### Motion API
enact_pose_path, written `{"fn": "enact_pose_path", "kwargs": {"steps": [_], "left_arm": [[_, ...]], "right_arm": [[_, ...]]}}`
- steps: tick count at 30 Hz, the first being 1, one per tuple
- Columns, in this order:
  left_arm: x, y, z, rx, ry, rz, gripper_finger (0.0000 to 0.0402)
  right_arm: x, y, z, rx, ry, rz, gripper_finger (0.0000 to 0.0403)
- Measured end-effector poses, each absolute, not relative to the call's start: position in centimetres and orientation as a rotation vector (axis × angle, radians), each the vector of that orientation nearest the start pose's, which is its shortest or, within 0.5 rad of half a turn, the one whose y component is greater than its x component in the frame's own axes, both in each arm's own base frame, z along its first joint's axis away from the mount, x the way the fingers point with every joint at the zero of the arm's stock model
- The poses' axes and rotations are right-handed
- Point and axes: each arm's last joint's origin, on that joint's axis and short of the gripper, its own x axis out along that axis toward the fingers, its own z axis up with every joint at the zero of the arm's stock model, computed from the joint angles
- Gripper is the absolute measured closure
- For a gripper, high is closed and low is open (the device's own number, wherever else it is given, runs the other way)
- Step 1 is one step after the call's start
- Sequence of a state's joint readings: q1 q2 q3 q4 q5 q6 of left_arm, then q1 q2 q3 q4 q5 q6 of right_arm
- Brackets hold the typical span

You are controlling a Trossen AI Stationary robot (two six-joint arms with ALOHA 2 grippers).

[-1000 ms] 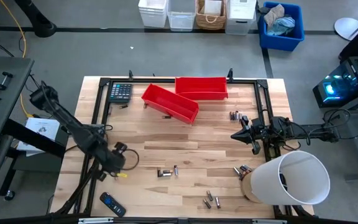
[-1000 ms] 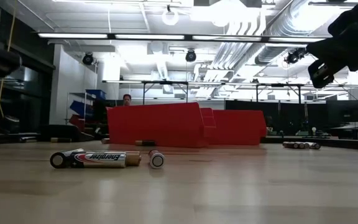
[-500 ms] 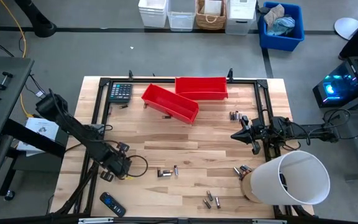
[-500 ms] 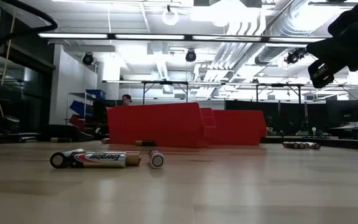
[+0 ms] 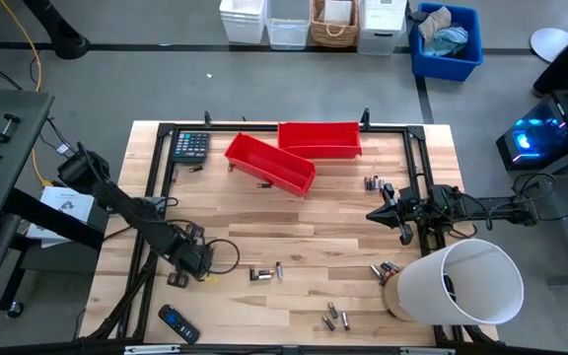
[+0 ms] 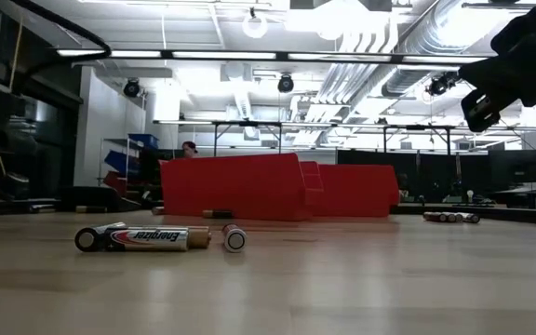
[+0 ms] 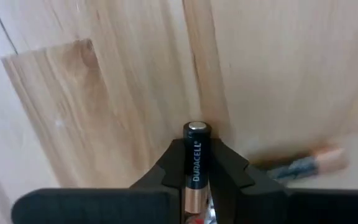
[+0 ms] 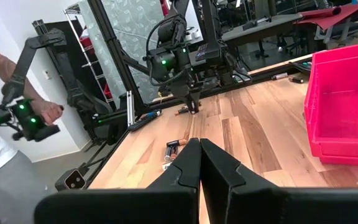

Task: Sort batteries
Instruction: Put the black battery into the bottom red bin

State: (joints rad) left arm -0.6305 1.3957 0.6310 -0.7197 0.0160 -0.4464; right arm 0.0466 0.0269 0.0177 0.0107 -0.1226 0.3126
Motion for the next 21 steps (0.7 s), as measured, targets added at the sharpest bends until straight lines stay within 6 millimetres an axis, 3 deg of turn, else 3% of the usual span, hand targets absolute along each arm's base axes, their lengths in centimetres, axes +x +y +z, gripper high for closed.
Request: {"fn": "enact_pose_path", "kwargs": {"steps": [5, 9, 15, 18, 21], "left_arm": [[20.2, -10.8, 18.8, 0.037, 1.210, -0.086, 0.0372], [23.8, -7.5, 22.8, 0.069, 0.961, 0.064, 0.0372], [28.2, 1.8, 24.7, 0.120, 0.717, 0.334, 0.0372], [29.1, 6.6, 24.5, 0.102, 0.722, 0.445, 0.0372], [29.7, 9.9, 24.1, 0.091, 0.757, 0.465, 0.0372]], "right_arm": [[9.8, 0.8, 16.9, 0.312, 0.025, 0.168, 0.0402], [9.8, 0.8, 16.8, 0.312, 0.025, 0.168, 0.0402], [9.8, 0.8, 16.8, 0.312, 0.025, 0.168, 0.0402], [9.8, 0.8, 16.8, 0.312, 0.025, 0.168, 0.0402], [9.8, 0.8, 16.8, 0.312, 0.025, 0.169, 0.0402]]}}
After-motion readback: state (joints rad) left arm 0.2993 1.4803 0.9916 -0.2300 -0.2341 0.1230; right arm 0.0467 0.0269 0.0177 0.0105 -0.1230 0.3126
